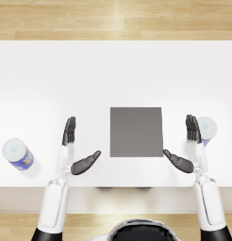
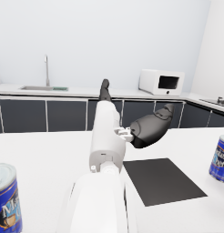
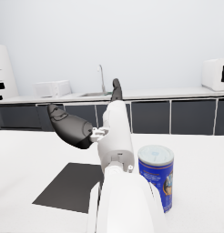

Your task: Pick up the blue can on the left and place it in the middle, then pick up the blue can on the right and place it on top of the can in the middle

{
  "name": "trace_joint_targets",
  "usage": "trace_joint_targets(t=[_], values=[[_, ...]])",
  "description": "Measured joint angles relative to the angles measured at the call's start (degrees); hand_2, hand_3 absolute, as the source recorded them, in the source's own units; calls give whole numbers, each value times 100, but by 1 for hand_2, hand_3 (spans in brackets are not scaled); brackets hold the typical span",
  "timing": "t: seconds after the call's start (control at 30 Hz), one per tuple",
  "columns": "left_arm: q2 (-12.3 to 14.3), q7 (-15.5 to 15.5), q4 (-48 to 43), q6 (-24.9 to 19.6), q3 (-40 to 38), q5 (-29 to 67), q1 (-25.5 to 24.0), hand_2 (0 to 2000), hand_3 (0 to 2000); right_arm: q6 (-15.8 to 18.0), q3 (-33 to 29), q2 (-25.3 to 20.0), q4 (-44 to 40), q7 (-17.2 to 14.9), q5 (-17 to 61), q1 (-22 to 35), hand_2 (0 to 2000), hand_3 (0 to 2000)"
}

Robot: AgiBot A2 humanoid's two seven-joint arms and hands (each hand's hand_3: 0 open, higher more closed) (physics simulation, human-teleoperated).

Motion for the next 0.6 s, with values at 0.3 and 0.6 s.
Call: trace_joint_targets(t=[0.3, 0.6], values=[[346, -74, -769, -75, -2563, 1945, -432, 0, 0, -53, -1211, -92, 247, 53, 1945, 85, 0, 0], [730, -78, -490, -78, -3969, 2169, -725, 0, 0, -55, -1551, -164, -86, 56, 2171, 40, 0, 0]])
